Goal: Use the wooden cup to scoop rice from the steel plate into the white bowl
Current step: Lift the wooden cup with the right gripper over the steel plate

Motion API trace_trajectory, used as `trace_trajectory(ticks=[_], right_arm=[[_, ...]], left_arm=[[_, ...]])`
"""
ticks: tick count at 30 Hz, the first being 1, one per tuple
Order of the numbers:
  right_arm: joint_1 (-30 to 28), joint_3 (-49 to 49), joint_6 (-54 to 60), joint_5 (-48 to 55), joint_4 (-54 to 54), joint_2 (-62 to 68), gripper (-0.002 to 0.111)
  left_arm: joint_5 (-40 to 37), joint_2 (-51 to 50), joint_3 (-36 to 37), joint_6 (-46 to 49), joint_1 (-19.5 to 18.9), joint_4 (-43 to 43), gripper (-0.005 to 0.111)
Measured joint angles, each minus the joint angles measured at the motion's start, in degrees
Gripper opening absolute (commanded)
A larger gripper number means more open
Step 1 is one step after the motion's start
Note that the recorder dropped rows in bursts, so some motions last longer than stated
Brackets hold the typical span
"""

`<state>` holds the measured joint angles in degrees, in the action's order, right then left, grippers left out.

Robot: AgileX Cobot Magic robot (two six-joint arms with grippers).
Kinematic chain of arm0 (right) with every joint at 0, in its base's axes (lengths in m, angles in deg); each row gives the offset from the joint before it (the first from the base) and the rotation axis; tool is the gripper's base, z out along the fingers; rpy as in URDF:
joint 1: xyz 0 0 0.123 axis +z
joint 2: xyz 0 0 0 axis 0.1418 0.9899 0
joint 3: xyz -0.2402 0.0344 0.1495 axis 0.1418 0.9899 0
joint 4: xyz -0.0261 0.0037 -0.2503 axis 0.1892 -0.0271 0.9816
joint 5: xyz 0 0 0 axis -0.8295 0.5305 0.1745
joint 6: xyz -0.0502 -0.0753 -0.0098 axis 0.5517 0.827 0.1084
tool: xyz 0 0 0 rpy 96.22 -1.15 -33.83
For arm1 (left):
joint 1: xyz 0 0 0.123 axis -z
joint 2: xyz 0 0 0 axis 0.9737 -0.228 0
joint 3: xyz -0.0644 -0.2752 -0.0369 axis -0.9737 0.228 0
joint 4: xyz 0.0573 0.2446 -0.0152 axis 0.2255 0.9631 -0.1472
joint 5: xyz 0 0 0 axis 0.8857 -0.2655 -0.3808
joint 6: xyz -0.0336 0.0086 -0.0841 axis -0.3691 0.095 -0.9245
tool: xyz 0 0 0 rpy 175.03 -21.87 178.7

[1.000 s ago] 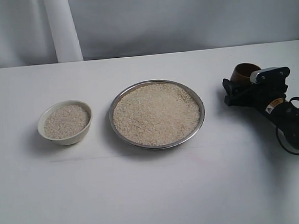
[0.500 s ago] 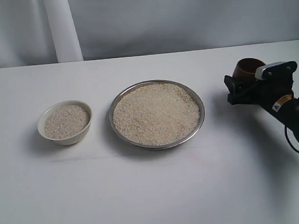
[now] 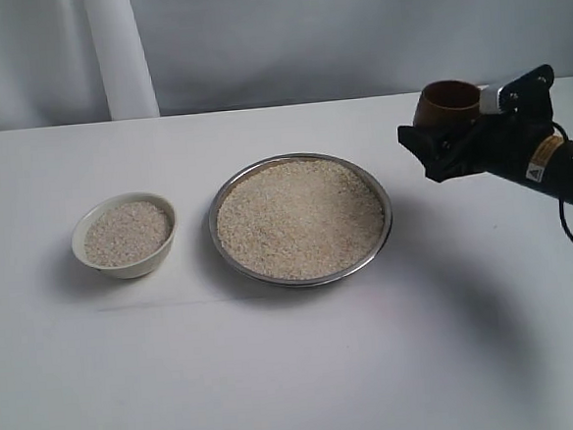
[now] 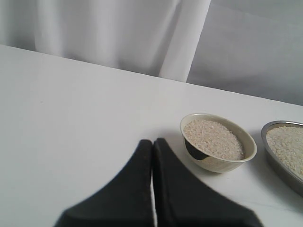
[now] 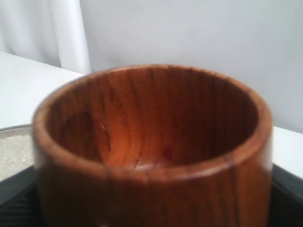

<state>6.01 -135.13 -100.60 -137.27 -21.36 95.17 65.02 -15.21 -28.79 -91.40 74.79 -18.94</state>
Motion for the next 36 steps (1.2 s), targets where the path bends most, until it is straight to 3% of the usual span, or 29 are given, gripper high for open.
trace_trajectory(ticks=[4, 11, 23, 30, 36], right_arm=[[2.14, 0.0, -1.05, 3.65, 0.7, -4.59, 0.0], [9.42, -0.69, 2.01, 16.96, 1.46, -14.08, 0.0], [25.88, -13.43, 3.49, 58.86, 13.91, -19.6, 0.0], [34.11, -19.95, 14.18, 75.88, 17.12, -19.6, 0.0], [36.67, -22.65, 27.59, 84.08, 17.24, -19.6, 0.0]], left_arm=[[0.0, 0.0, 0.0, 0.0, 0.0, 0.0, 0.0], [0.0, 0.0, 0.0, 0.0, 0.0, 0.0, 0.0], [0.0, 0.0, 0.0, 0.0, 0.0, 0.0, 0.0], [0.0, 0.0, 0.0, 0.0, 0.0, 0.0, 0.0], [0.0, 0.0, 0.0, 0.0, 0.0, 0.0, 0.0]])
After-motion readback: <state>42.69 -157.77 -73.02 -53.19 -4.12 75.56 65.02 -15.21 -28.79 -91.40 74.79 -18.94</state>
